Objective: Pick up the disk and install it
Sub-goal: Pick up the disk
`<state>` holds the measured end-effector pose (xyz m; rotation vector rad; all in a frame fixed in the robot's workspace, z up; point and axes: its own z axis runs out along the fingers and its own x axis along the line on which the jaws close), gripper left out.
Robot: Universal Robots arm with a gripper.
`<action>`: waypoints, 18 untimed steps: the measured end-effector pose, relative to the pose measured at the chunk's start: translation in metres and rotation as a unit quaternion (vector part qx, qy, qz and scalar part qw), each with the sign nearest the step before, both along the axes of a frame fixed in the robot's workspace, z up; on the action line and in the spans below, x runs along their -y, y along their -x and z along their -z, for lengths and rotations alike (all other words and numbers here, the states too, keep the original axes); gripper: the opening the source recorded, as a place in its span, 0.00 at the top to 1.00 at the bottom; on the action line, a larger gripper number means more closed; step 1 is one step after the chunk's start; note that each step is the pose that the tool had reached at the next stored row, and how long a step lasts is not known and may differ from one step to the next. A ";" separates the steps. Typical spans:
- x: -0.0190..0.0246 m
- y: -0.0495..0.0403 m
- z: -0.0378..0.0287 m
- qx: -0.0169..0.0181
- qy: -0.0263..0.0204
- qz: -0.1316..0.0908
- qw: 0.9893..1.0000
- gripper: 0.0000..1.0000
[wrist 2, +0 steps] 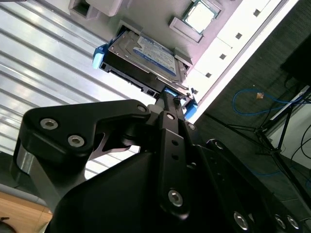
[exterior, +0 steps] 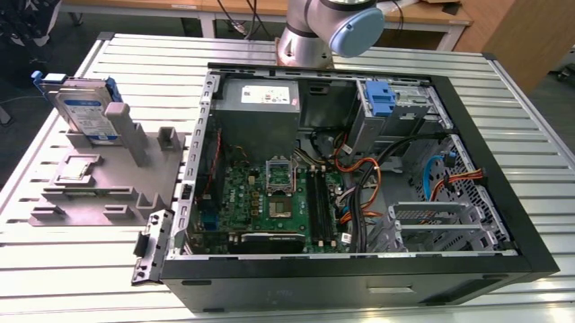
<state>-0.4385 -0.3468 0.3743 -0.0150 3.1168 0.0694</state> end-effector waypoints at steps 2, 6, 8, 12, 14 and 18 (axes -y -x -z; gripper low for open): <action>0.0000 0.0000 0.0000 0.000 0.000 0.000 1.000 0.90; 0.0000 0.0000 0.0000 0.000 0.000 0.000 1.000 0.90; 0.0000 0.0000 -0.0001 0.000 0.000 -0.002 1.000 0.90; 0.0000 0.0000 0.0000 0.000 0.000 -0.015 1.000 0.90; 0.0000 0.0000 0.0000 0.000 0.000 -0.023 1.000 0.90; 0.0000 0.0000 0.0000 0.000 0.000 -0.038 0.999 0.90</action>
